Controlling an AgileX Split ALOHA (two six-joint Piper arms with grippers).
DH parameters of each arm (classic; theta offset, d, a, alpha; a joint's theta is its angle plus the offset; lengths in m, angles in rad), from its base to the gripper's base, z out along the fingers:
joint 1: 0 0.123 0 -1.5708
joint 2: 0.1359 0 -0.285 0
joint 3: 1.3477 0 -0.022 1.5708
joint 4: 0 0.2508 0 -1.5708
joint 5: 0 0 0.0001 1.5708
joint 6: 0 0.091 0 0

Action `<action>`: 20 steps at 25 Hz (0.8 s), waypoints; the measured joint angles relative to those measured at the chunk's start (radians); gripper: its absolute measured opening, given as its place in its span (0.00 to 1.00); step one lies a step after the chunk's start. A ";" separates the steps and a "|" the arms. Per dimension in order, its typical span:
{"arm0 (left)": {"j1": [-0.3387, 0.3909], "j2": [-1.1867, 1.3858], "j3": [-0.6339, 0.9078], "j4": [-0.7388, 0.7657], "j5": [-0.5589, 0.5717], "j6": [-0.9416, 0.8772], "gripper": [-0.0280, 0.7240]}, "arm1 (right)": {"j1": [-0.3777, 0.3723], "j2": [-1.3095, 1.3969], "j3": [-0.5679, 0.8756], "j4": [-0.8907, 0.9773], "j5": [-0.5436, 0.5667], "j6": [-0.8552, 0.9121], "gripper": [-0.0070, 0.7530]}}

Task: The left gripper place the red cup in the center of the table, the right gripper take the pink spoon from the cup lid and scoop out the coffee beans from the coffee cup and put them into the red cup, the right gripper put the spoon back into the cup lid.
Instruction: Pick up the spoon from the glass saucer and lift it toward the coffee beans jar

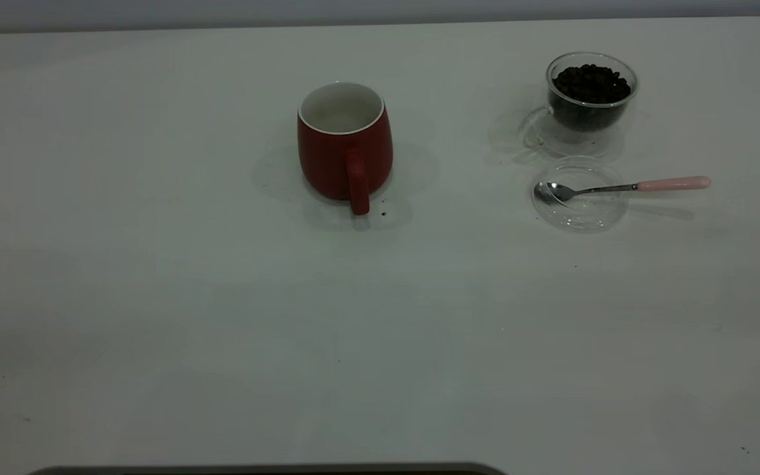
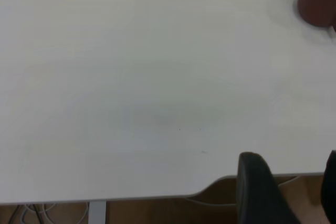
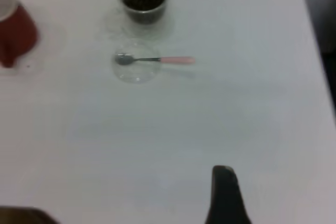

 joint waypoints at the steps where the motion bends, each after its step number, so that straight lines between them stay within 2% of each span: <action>1: 0.000 0.000 0.000 0.000 0.000 0.000 0.51 | 0.000 0.000 0.000 0.028 -0.002 -0.001 0.74; 6: 0.000 0.000 0.000 0.000 0.000 0.000 0.51 | 0.000 0.102 -0.001 0.132 -0.068 0.019 0.74; 10: 0.000 0.000 0.000 0.000 0.000 0.000 0.51 | 0.000 0.326 -0.001 0.174 -0.221 0.016 0.74; 14: 0.000 0.000 0.000 0.000 0.000 0.000 0.51 | 0.000 0.610 -0.015 0.227 -0.378 -0.066 0.75; 20: 0.000 0.000 0.000 0.000 0.000 0.000 0.51 | 0.000 1.033 -0.177 0.261 -0.494 -0.205 0.75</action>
